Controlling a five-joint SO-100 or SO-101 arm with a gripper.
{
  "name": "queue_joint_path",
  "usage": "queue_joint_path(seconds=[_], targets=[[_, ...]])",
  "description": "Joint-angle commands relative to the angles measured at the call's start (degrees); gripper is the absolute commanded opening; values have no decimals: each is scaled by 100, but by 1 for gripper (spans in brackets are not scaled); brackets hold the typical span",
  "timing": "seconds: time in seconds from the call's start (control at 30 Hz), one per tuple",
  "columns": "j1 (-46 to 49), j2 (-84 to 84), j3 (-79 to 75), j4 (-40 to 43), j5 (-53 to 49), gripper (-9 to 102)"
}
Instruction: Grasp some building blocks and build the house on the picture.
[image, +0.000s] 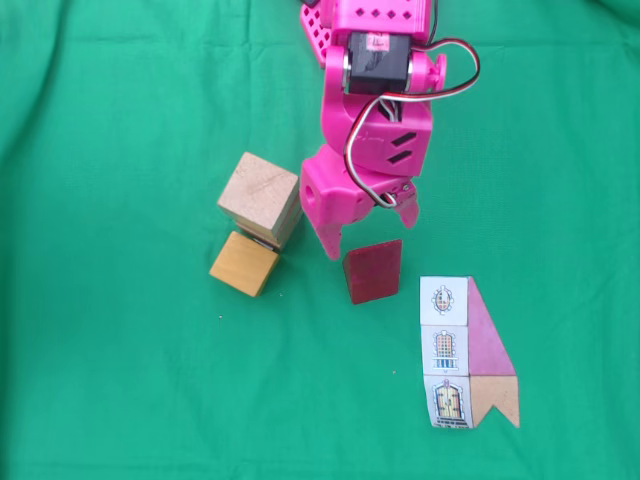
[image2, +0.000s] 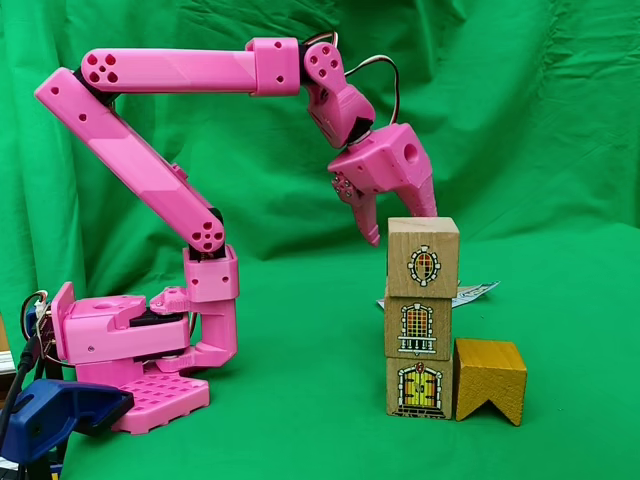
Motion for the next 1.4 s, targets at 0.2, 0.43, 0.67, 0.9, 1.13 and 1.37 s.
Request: queue_joint_path(seconds=[0.2,0.43,0.67,0.9,1.13,1.37], targets=[[18,-448,-97,-79,-431,38],[18,-545,-105,-149,-448,38],[18,-932,-62,-914,-448,38],[18,-1046,0,-1037,-387,38],[18,-1204,0,-1046,-404,37],[18,-1204,0,-1046,-369,37]])
